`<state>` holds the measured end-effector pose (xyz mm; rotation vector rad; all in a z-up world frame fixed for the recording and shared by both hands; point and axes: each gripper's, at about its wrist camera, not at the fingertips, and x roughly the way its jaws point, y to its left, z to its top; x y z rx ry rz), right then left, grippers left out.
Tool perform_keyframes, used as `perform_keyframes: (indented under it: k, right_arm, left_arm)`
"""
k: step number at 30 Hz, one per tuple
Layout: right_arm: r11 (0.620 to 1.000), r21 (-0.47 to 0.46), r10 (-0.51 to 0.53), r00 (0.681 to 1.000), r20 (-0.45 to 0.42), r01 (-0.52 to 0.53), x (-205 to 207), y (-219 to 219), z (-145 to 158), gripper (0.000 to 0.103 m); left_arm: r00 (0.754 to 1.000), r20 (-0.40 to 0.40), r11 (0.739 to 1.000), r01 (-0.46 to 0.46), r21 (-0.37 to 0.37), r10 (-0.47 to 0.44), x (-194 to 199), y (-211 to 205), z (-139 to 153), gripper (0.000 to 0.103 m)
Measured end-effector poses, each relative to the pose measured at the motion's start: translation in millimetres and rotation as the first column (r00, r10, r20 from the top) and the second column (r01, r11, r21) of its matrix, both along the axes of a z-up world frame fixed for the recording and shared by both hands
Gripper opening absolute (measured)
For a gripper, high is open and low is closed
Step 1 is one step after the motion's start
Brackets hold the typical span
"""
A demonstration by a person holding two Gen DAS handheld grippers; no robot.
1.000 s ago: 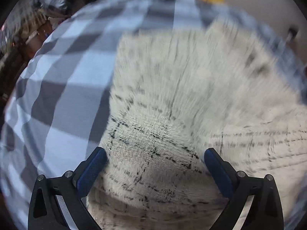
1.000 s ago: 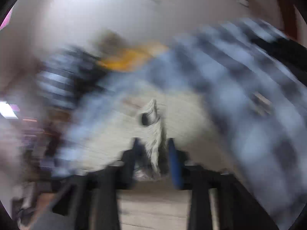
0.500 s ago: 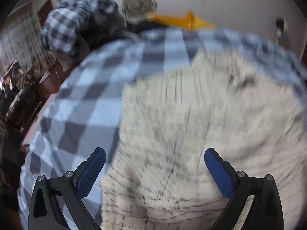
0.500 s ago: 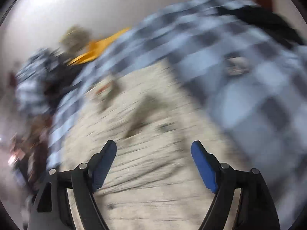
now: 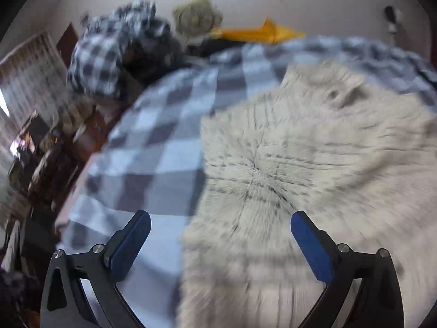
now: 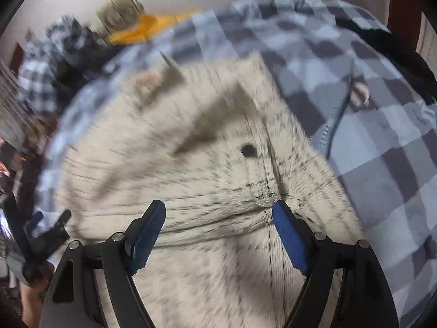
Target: Fold small clothes
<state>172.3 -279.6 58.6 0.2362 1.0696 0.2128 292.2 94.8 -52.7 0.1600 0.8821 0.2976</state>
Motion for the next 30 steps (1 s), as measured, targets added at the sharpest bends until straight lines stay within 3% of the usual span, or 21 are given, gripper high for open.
perform_keyframes:
  k: [5, 10, 11, 15, 18, 20, 22, 24, 27, 30]
  right_arm:
    - [0.996, 0.056, 0.068, 0.998, -0.008, -0.068, -62, -30, 73, 0.078]
    - [0.973, 0.08, 0.22, 0.975, -0.008, -0.219, -108, -57, 115, 0.078]
    - [0.968, 0.062, 0.246, 0.969, -0.018, -0.245, -88, -44, 101, 0.078]
    - [0.939, -0.022, 0.337, 0.934, -0.12, -0.342, -102, -74, 95, 0.078]
    - [0.93, -0.027, 0.352, 0.91, -0.22, -0.366, -117, -107, 82, 0.081]
    - [0.936, -0.074, 0.316, 0.914, -0.256, -0.344, -125, -125, 68, 0.089]
    - [0.952, -0.094, 0.249, 0.917, -0.312, -0.291, -124, -139, 37, 0.089]
    - [0.972, -0.024, 0.208, 0.9, -0.384, -0.235, -117, -149, -12, 0.089]
    - [0.986, 0.02, 0.159, 0.875, -0.457, -0.168, -104, -155, -76, 0.089]
    - [0.989, 0.037, 0.144, 0.846, -0.513, -0.145, -87, -150, -134, 0.089]
  left_arm:
    - [0.997, 0.069, 0.997, 0.044, -0.069, -0.039, -124, 8, 72, 0.103]
    - [0.996, 0.089, 0.99, 0.035, -0.136, -0.023, -251, 22, 147, 0.103]
    - [0.996, 0.08, 0.989, 0.037, -0.145, -0.025, -261, 24, 154, 0.103]
    - [0.996, 0.031, 0.968, 0.091, -0.236, -0.086, -314, 23, 173, 0.103]
    - [0.989, -0.029, 0.96, 0.135, -0.247, -0.146, -331, 18, 154, 0.103]
    - [0.984, -0.09, 0.959, 0.127, -0.252, -0.153, -330, 17, 125, 0.103]
    - [0.977, -0.142, 0.941, 0.11, -0.319, -0.162, -323, 21, 95, 0.103]
    - [0.967, -0.206, 0.933, 0.07, -0.354, -0.151, -311, 28, 57, 0.103]
    - [0.938, -0.3, 0.947, 0.074, -0.311, -0.172, -297, 30, 6, 0.102]
    - [0.893, -0.397, 0.953, 0.096, -0.289, -0.21, -286, 31, -38, 0.097]
